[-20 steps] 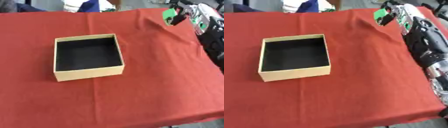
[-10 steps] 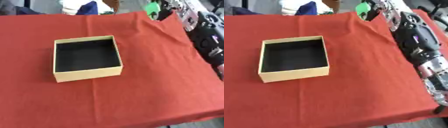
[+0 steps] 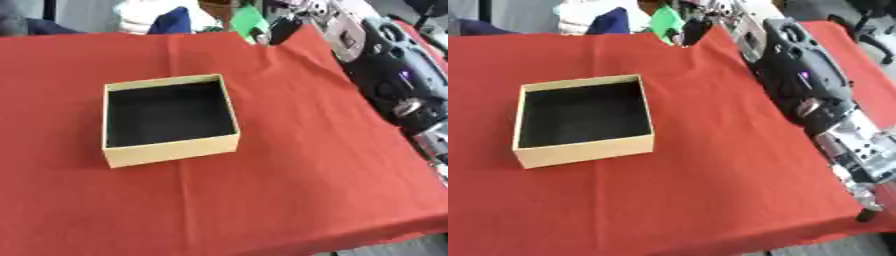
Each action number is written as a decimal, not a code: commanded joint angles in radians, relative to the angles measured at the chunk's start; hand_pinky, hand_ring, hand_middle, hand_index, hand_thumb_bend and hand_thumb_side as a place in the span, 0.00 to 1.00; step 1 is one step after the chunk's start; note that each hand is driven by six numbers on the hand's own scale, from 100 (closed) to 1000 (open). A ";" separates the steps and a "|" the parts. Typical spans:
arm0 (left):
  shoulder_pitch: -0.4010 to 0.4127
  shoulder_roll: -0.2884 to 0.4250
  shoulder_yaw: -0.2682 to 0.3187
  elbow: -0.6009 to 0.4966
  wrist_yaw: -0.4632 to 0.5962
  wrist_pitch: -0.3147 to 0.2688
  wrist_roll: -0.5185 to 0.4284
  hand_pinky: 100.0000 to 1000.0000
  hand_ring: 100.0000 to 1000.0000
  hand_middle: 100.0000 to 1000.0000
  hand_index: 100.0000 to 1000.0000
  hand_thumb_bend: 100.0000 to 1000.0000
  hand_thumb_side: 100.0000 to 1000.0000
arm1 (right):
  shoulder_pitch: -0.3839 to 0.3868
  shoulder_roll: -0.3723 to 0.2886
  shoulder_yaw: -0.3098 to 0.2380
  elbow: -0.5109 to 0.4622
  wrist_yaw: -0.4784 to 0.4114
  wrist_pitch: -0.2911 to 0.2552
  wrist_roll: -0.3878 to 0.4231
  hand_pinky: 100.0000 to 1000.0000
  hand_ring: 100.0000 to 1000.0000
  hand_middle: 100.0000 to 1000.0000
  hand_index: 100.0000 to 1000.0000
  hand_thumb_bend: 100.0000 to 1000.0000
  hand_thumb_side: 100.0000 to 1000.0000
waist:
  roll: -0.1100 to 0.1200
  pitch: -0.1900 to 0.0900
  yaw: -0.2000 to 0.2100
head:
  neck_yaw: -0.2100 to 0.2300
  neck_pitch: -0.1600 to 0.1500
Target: Pick up objects on the table and place them in the box.
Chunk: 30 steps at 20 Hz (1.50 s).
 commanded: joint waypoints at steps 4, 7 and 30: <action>-0.003 0.010 0.005 -0.011 -0.003 0.001 0.005 0.60 0.81 0.59 0.67 0.00 0.01 | 0.001 0.013 0.064 -0.148 -0.075 -0.001 0.076 0.66 0.62 0.35 0.58 0.00 0.04 | 0.001 -0.020 -0.003 | -0.009 0.003; -0.002 0.009 0.007 -0.012 -0.004 0.001 0.006 0.60 0.81 0.59 0.67 0.00 0.01 | 0.013 0.048 0.086 -0.154 -0.084 0.005 0.088 0.66 0.62 0.36 0.59 0.00 0.04 | 0.005 -0.021 -0.004 | -0.011 0.002; 0.007 0.008 0.011 -0.010 -0.001 0.003 0.011 0.60 0.82 0.59 0.66 0.00 0.01 | 0.057 0.073 0.064 -0.119 0.153 -0.083 -0.027 0.77 0.80 0.95 1.00 0.11 0.12 | 0.009 -0.024 -0.036 | 0.006 -0.002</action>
